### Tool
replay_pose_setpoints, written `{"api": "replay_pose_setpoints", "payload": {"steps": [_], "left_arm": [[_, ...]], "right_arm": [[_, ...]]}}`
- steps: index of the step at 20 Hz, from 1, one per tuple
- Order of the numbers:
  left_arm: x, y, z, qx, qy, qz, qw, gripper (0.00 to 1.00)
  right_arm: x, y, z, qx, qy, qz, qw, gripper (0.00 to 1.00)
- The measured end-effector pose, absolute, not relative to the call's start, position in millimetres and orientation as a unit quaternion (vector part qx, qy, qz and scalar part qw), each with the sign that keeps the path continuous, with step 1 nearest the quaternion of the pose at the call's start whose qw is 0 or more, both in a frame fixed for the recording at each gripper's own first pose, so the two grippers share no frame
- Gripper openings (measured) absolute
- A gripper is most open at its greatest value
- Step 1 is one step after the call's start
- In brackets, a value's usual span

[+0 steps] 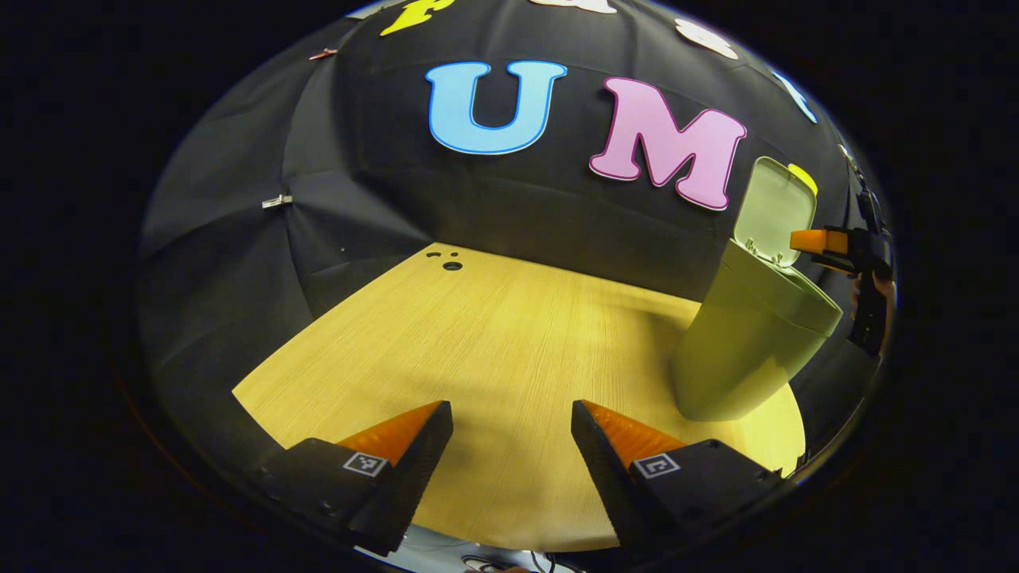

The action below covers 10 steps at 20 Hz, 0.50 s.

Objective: Press the lid of the desktop garbage bin to open it, pick up the crumpled paper on the desktop and throw it into the bin, then pick up the pop can on the desktop and drop it into the bin, and finally close the garbage bin lid.

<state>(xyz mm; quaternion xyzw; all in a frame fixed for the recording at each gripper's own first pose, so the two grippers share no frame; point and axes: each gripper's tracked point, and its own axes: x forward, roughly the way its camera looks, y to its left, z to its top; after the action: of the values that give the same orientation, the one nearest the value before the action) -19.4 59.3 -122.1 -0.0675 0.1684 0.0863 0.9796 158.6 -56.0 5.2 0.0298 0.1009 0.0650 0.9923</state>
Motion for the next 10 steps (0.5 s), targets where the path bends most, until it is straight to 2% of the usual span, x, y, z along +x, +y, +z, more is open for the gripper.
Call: {"api": "replay_pose_setpoints", "payload": {"steps": [10], "left_arm": [[-54.6, 86.7, -135.9, -0.067, 0.173, 0.097, 0.978, 0.96]], "right_arm": [[164.5, -59.6, 122.0, 0.013, 0.011, 0.054, 0.998, 0.99]]}}
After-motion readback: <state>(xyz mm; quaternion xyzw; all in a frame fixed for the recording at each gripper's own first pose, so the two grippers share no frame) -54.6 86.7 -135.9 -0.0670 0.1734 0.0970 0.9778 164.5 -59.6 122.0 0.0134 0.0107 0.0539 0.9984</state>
